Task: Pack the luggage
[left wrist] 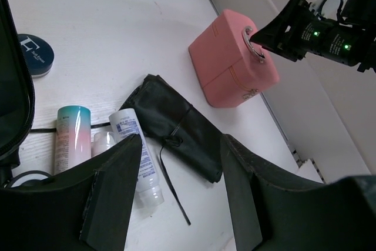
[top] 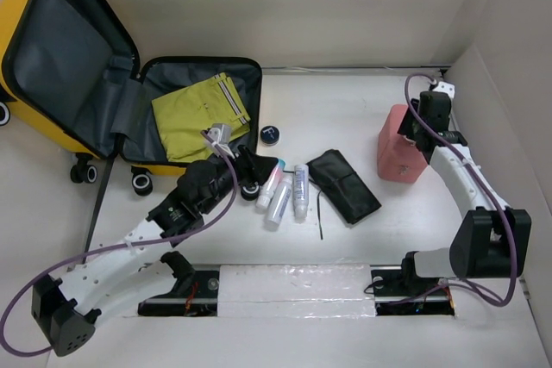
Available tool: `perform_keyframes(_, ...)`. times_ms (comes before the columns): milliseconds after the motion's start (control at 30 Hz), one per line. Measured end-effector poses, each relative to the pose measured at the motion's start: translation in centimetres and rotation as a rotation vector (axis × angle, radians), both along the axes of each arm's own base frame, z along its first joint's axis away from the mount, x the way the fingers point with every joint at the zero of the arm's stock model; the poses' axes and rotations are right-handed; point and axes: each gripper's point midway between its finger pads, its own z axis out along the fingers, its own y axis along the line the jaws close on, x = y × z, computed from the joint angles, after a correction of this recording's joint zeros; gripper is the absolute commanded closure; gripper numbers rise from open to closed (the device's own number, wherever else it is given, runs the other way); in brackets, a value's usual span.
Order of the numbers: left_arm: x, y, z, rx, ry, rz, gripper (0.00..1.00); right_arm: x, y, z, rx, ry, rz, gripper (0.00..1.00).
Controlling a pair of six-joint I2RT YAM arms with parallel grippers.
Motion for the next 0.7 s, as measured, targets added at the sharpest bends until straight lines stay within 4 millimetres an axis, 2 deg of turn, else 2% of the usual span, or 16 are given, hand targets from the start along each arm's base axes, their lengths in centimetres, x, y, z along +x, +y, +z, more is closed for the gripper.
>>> perform_keyframes(67, 0.0, -0.1, -0.2, 0.002, 0.005, -0.002, 0.49, 0.2, 0.3, 0.2, 0.004, -0.010, 0.015, 0.45)
perform_keyframes(233, 0.2, -0.6, -0.8, 0.009, 0.023, -0.014, 0.49, 0.6, 2.0, 1.2, 0.017, -0.040, 0.081, 0.55)
perform_keyframes(333, 0.2, -0.7, -1.4, 0.012, 0.033, -0.020, 0.49, 0.7, 2.4, 1.4, 0.024, -0.047, 0.102, 0.58)
perform_keyframes(467, 0.1, -0.8, -1.9, 0.013, 0.042, -0.023, 0.49, 1.0, 2.6, 0.8, 0.031, -0.029, 0.105, 0.64)
perform_keyframes(700, 0.1, -0.8, -1.9, 0.011, 0.042, -0.023, 0.49, 1.2, 2.7, -0.5, 0.051, 0.000, 0.107, 0.66)
